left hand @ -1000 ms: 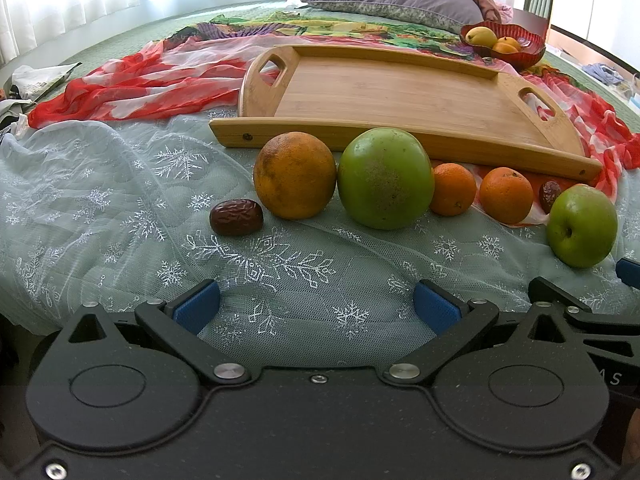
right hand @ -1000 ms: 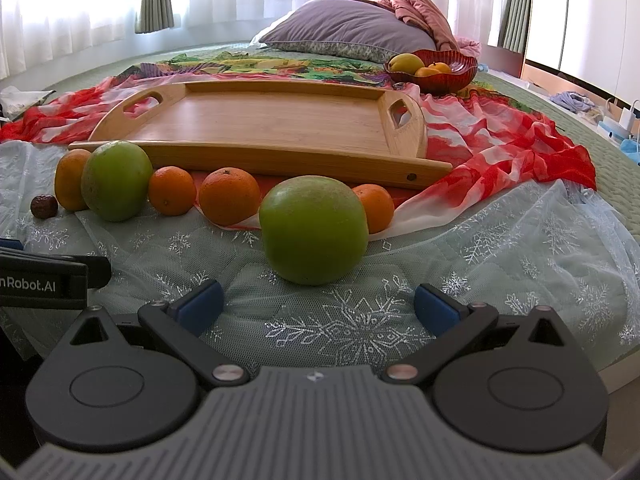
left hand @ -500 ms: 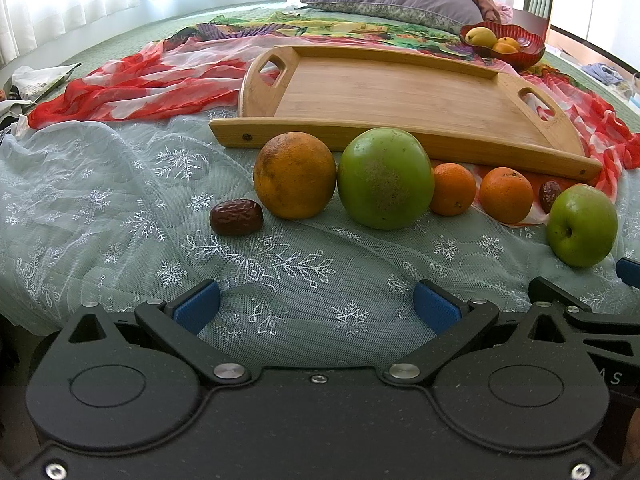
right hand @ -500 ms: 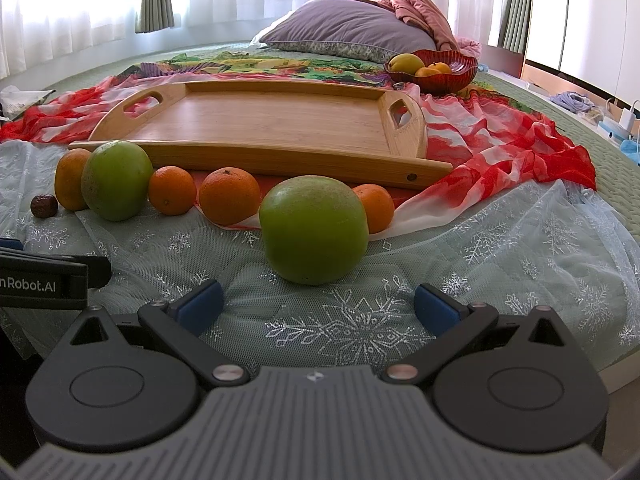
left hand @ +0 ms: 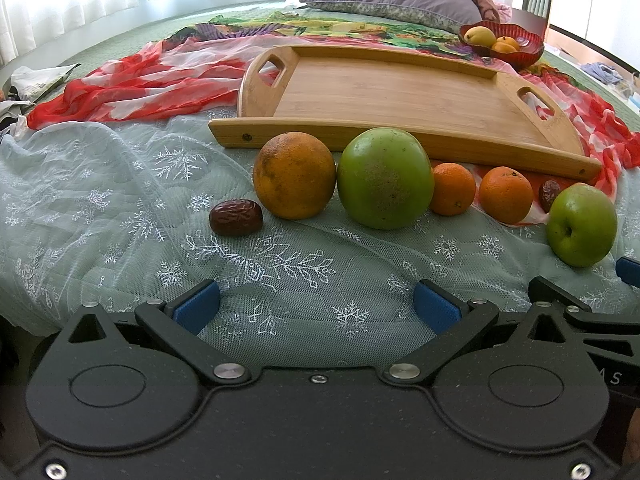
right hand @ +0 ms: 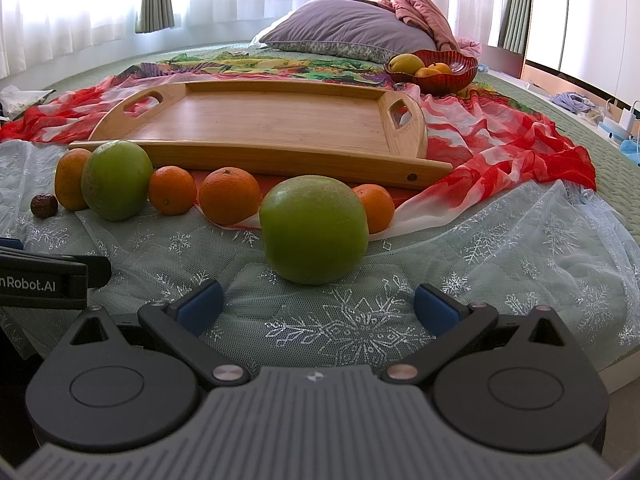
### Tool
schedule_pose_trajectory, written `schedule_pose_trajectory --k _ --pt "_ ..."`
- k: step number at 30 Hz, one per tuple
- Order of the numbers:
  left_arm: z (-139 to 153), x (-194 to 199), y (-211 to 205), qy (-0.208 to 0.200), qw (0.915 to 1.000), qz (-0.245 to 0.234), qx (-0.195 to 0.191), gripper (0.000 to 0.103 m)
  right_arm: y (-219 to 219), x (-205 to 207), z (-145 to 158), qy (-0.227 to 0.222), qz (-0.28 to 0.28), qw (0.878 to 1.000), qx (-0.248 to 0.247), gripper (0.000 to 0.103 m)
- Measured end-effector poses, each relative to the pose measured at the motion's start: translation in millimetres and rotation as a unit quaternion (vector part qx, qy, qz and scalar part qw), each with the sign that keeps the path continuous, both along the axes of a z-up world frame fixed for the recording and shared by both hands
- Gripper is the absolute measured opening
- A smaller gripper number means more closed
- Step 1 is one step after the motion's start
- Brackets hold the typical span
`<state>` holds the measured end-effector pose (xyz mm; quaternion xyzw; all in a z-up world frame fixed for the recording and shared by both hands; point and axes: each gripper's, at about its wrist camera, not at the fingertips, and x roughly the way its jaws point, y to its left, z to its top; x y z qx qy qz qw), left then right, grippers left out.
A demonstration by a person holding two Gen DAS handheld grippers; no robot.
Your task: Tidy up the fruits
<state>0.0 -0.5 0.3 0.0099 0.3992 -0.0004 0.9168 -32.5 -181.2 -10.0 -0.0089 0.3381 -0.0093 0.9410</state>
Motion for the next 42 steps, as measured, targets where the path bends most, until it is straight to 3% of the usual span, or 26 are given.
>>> schedule_pose_trajectory --k 20,31,37,42 --pt "6 0 -6 -0.001 1.0000 -0.005 0.004 0.103 2 -3 2 -0.004 0.000 1.000 -0.003 0.103" --pt "1 -6 3 -0.030 0.9993 -0.024 0.000 0.103 -1 -9 5 -0.021 -0.016 1.000 0.005 0.103" --pt "4 -7 5 -0.033 0.9983 -0.048 0.004 0.103 9 -10 2 -0.019 -0.018 0.999 -0.025 0.103" --pt "18 -13 7 -0.061 0.9969 -0.050 -0.003 0.081 3 -12 7 -0.027 -0.008 1.000 -0.010 0.103"
